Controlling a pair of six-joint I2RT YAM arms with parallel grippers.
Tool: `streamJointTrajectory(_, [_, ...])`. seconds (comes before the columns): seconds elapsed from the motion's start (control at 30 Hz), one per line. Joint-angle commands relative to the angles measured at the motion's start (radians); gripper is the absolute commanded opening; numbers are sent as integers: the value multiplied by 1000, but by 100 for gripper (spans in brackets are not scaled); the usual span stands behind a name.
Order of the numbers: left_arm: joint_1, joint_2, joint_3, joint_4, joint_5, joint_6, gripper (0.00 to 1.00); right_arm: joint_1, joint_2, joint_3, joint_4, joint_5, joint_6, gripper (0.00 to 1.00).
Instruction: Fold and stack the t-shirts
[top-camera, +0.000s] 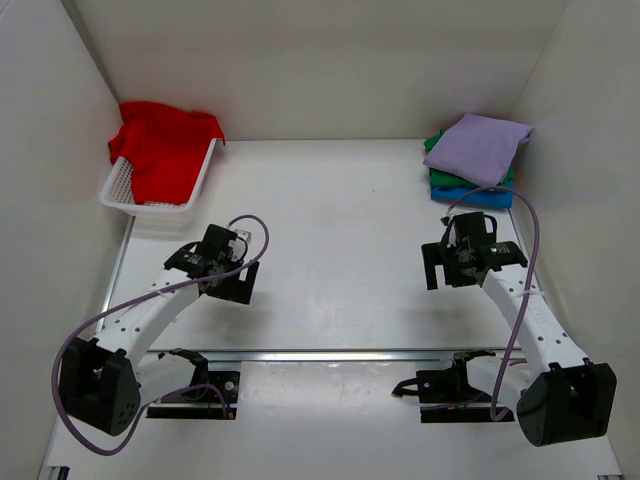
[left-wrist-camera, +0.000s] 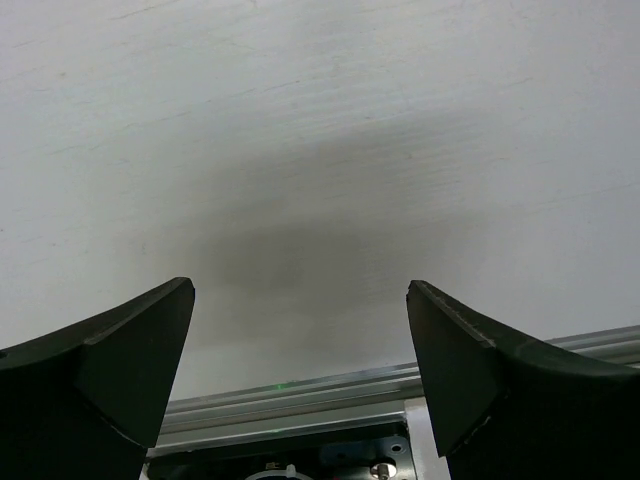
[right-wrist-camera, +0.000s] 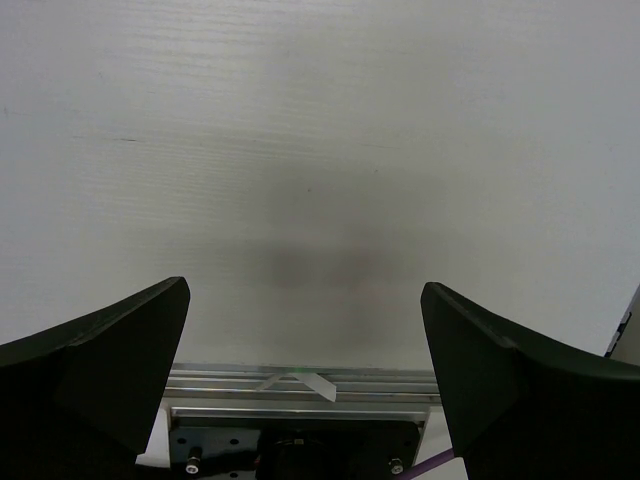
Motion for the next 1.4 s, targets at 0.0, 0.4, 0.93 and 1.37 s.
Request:
streamJointTrajectory(0.0, [-9,-18,-4,19,1,4,99,3,1,12,14,9,-5,100])
streamJointTrajectory(0.4, [157,-25,246,7,-107,-26,0,6,27,15,11,2,0,99])
streamJointTrajectory(0.93, [496,1141,1616,-30,-194,-143,77,-29,-16,4,25,-81,-43,99])
streamJointTrajectory(1.37, [566,1508,1748,31,-200,-216,86,-53,-102,-91,109,-275,49,88])
